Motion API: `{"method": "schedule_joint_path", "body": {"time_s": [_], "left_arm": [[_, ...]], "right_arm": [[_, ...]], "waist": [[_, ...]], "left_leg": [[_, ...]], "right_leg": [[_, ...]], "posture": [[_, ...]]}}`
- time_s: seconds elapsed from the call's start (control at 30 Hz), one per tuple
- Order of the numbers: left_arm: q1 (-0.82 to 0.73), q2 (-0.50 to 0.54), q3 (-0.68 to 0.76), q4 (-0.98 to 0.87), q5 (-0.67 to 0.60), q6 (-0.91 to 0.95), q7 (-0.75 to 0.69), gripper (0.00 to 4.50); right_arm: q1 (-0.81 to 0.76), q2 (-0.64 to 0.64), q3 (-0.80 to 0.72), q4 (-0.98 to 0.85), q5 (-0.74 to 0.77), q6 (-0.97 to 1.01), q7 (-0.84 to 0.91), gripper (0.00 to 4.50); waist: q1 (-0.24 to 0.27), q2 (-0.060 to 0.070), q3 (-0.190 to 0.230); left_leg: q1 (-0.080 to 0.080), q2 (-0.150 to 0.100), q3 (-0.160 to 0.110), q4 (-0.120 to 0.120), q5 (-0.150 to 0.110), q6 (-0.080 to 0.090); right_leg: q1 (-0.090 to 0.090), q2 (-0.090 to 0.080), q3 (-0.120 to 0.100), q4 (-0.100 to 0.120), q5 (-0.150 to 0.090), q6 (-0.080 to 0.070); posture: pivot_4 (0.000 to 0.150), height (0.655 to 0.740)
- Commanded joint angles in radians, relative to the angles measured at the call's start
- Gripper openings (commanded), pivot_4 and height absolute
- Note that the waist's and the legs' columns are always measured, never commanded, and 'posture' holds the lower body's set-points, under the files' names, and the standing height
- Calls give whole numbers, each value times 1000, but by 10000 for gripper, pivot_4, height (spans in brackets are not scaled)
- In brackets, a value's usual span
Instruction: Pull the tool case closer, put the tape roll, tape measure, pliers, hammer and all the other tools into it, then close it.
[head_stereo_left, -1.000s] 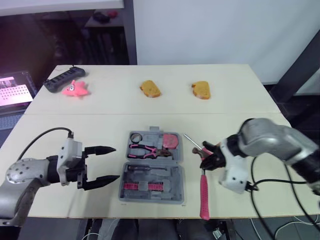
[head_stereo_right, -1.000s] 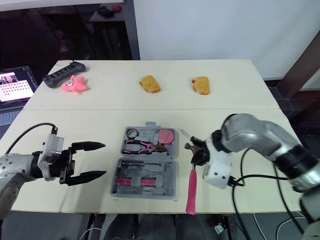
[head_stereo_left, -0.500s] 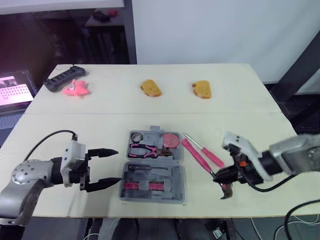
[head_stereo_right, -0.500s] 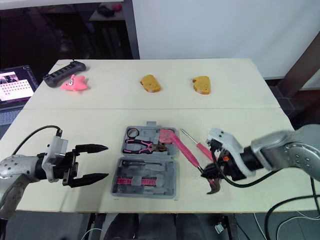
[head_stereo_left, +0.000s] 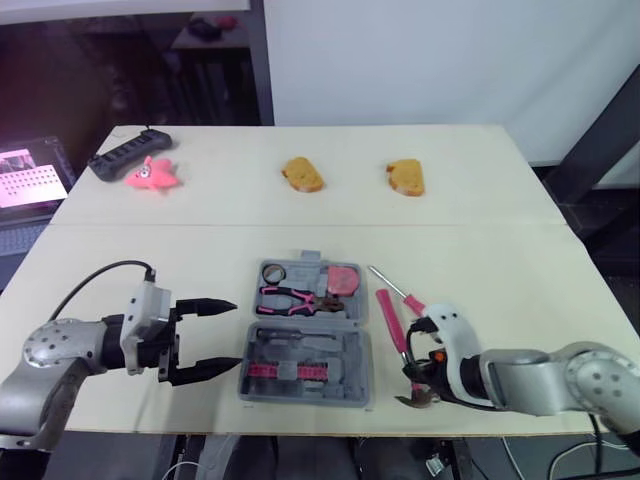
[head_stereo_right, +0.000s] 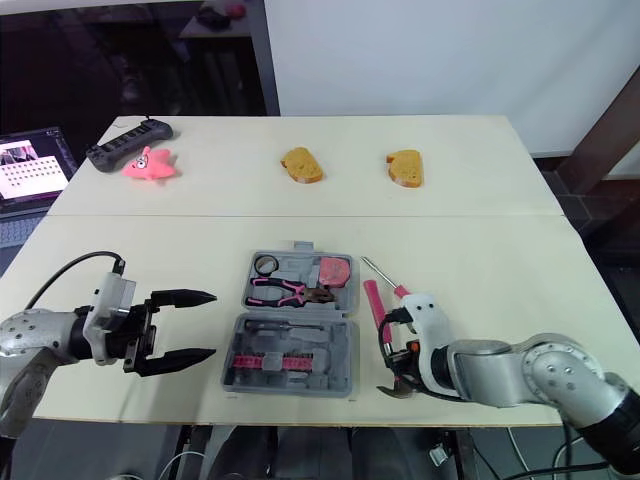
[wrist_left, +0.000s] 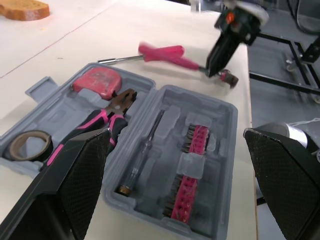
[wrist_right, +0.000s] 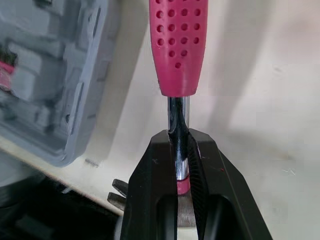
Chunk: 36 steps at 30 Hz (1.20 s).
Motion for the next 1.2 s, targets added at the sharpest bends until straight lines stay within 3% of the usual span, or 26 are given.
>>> {"method": "schedule_joint_path", "body": {"time_s": [0.03,0.1,0.2,0.53,0.73,0.93,1.1,1.2], "left_arm": [[0,3,13,-37,-8,-2,10,45000],[3,3,14,-42,-10,0,13,45000],[8,5,18,-49,-15,4,16,45000],[4,12,24,-48,-20,8,13,45000],[-1,17,28,-26,-17,4,-1,45000],[-16,9,12,-22,-8,6,3,45000],[-34,14,5,-7,-6,9,-7,45000],[-41,16,3,-5,-7,11,-11,45000]], "right_arm": [[58,49,21,67,-125,32,12,197],[79,76,-6,98,-181,33,9,197],[97,103,-43,98,-242,45,29,197],[153,164,-157,-23,-295,77,46,44688],[231,169,-258,-250,-315,30,14,44688],[350,198,-160,-405,-751,-140,126,44688],[531,226,-68,-317,-1065,-343,256,44688],[574,264,-37,-270,-1166,-404,318,44688]], "waist": [[-1,-7,-6],[-2,-16,-12],[-1,-17,-13],[7,-22,-19],[11,-14,-15],[1,-11,-13],[3,-11,-13],[-3,-11,-13]], "left_leg": [[0,0,0,0,0,0],[4,1,0,-1,0,0],[16,1,1,-3,0,0],[15,0,0,-3,0,0],[13,0,0,-4,0,1],[13,0,0,-4,0,0],[12,0,0,-4,-1,0],[14,0,1,-4,-1,0]], "right_leg": [[1,0,0,-1,0,0],[4,1,0,-1,-2,-4],[17,0,0,-6,-3,-5],[21,0,1,-11,-2,-5],[18,0,1,-12,-2,-5],[18,0,1,-12,-2,-5],[17,0,1,-13,-3,-4],[18,0,1,-13,-2,-5]], "posture": [[1500,7400],[1500,7400],[1500,7400],[1500,7400],[1500,7400],[1500,7400],[1500,7400],[1500,7400]]}}
